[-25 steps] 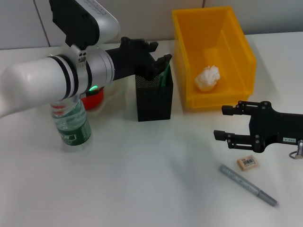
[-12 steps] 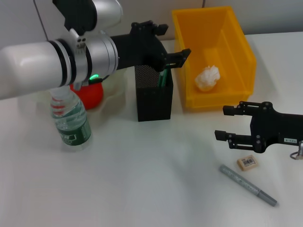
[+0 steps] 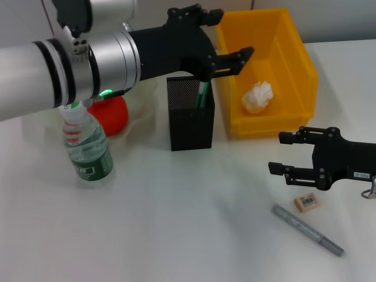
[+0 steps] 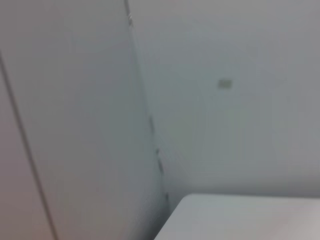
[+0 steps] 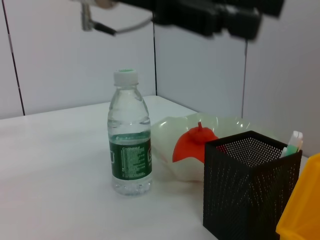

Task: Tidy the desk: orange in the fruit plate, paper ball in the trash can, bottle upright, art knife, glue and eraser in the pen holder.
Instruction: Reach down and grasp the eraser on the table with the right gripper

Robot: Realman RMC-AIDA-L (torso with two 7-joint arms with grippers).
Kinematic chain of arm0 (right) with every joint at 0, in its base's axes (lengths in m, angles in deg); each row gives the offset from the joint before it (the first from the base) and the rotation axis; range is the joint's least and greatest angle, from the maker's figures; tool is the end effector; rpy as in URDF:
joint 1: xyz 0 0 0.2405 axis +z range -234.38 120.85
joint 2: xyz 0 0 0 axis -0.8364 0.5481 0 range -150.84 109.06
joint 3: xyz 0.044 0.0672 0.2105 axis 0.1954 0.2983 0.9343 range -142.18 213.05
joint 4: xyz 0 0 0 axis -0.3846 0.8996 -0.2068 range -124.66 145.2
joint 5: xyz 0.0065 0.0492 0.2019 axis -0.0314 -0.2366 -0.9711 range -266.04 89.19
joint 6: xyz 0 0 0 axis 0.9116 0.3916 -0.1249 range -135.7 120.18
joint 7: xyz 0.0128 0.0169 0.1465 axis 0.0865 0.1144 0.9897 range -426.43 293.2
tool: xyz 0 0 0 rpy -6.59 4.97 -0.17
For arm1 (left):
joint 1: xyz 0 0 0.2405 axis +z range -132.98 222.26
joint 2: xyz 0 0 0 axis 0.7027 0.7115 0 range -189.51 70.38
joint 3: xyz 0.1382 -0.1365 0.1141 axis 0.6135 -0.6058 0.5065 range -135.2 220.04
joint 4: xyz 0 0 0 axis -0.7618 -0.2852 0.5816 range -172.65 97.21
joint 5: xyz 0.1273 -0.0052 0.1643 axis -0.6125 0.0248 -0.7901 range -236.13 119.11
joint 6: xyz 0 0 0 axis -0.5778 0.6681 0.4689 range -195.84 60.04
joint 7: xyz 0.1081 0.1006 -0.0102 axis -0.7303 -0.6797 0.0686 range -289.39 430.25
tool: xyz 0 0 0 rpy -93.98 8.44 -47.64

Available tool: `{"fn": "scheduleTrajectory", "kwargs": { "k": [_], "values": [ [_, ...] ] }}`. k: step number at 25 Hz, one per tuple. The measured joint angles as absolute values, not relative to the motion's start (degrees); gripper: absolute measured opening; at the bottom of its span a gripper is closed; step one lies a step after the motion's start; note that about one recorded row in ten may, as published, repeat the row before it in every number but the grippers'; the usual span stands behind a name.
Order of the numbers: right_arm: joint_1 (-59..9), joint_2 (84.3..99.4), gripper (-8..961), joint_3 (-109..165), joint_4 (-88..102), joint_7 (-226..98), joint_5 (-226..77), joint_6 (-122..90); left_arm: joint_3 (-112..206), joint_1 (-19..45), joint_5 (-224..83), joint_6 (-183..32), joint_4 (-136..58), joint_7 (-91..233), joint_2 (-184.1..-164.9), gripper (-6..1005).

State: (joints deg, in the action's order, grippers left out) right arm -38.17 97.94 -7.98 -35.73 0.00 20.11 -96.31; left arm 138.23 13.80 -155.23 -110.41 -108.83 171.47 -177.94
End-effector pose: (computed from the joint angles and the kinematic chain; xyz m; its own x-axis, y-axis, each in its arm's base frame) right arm 0.2742 0.2866 0.0363 0.8754 -0.1661 -0.4540 -0.3477 -0.8688 -0.3526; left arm -0.0576 0.3659 -0.0338 0.9123 -0.0281 0.4085 0.1727 -0.8781 -0.4462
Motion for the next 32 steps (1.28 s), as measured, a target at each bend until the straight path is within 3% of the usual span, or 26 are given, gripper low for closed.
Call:
{"fn": "scheduleTrajectory", "kwargs": {
  "k": [3,15,32],
  "values": [
    [-38.21,97.93,687,-7.98,-35.69,0.00,20.11,-96.28,138.71,19.09,-155.21,-115.34,-119.01,171.24,-178.03,793],
    [-38.76,96.84,687,-7.81,-35.74,1.23,20.11,-96.69,134.55,20.40,-154.99,-128.20,-119.45,170.96,-177.98,787],
    [-39.58,96.51,687,-8.31,-40.67,5.87,21.28,-97.07,126.13,23.01,-147.08,-140.81,-107.45,162.72,-178.05,785]
  ]
}}
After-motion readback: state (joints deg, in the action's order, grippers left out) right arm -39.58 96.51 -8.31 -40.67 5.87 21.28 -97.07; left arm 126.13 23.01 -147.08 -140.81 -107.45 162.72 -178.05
